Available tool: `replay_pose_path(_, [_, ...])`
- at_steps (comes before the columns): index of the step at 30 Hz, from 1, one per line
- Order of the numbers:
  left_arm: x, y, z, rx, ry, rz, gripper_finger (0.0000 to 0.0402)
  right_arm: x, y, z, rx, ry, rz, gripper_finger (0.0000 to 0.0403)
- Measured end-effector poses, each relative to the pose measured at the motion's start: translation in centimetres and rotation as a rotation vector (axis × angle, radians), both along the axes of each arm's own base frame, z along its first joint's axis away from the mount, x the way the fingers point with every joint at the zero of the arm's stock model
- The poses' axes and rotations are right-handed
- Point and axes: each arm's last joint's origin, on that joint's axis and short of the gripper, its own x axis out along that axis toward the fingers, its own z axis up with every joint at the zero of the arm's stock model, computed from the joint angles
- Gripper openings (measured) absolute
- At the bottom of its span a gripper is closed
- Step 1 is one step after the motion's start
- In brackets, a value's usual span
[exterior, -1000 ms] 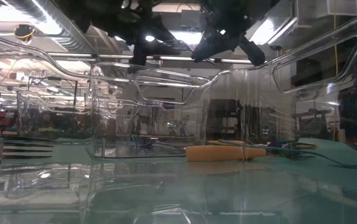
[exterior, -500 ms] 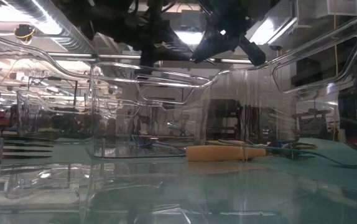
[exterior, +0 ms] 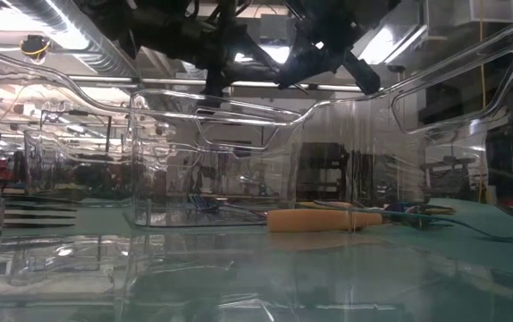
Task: Sort silverware by color (type)
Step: Put the black fork into the top transparent bin
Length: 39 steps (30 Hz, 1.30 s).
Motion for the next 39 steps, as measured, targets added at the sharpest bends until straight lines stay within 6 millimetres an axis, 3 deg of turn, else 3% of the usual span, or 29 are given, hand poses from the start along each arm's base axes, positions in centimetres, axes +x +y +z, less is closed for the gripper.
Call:
replay_pose_path(14, [0.01, -0.07, 0.05, 0.004, -0.005, -0.003, 0.0055, 0.33, 0.05, 0.42, 0.008, -0.057, 0.0, 0.0001])
replay_pose_path(22, [-0.03, 0.0, -0.06, -0.004, 0.007, 0.005, 0.0009, 0.32, 0.05, 0.43, 0.006, -0.056, 0.002, 0.0001])
replay_pose_path(29, [-0.02, 0.01, -0.04, -0.004, 0.005, 0.007, 0.0005, 0.32, 0.05, 0.43, 0.007, -0.057, 0.001, 0.0004])
replay_pose_path(39, [0.01, -0.01, 0.06, 0.009, -0.007, 0.005, 0.0004, 0.38, 0.06, 0.57, 0.016, -0.074, -0.005, 0.0094])
